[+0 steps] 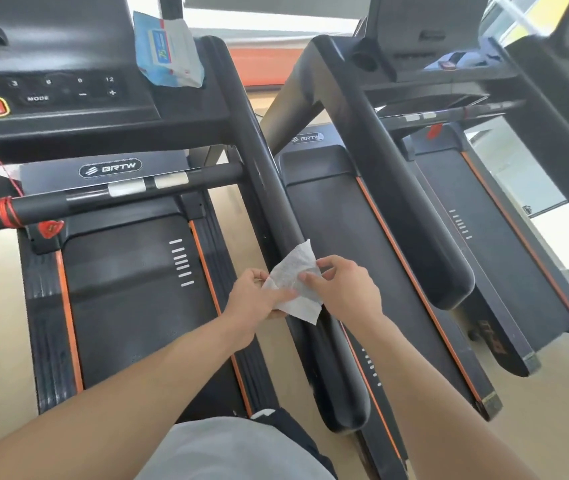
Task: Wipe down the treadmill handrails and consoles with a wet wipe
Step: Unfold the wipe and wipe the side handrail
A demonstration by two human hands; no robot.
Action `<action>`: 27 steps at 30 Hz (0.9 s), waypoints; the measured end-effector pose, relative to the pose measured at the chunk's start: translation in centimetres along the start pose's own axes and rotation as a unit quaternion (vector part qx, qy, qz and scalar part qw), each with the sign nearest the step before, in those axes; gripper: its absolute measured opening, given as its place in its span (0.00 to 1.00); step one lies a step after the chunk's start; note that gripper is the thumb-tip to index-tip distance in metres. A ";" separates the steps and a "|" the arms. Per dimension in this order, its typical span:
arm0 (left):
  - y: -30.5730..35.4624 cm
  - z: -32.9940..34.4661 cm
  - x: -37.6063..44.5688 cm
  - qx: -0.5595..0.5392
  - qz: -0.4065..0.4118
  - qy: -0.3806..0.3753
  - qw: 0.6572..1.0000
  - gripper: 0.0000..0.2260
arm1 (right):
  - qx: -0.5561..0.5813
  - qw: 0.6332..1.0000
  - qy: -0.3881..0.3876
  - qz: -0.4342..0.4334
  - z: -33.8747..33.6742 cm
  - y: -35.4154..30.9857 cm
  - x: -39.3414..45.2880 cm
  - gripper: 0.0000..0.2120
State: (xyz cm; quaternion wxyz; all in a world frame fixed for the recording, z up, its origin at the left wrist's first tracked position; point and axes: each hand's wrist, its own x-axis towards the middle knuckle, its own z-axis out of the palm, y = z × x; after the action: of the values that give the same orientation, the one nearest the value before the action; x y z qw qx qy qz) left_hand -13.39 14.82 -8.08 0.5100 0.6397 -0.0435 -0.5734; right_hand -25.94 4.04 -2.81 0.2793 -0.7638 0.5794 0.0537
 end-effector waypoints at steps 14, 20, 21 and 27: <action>-1.7 -1.6 1.5 -0.115 -0.045 0.063 0.990 0.17 | -0.023 1.000 0.011 0.010 0.4 -1.3 0.2 0.26; -1.3 -1.7 0.8 -0.242 -0.154 0.006 0.958 0.09 | -0.004 1.000 0.024 0.008 0.8 -1.4 0.0 0.26; -1.4 -1.6 0.8 -0.228 -0.149 -0.013 0.962 0.11 | 0.000 1.000 0.024 0.010 0.9 -1.3 0.0 0.26; -1.3 -0.4 1.3 -0.130 -0.096 0.014 0.987 0.14 | 0.005 1.000 0.011 0.009 0.5 -1.2 0.3 0.27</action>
State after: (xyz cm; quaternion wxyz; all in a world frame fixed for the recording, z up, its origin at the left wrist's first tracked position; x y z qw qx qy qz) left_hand -13.29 14.89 -9.92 0.5318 0.5771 0.1005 -0.6116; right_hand -24.66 4.20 -2.97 0.2766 -0.7574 0.5897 0.0451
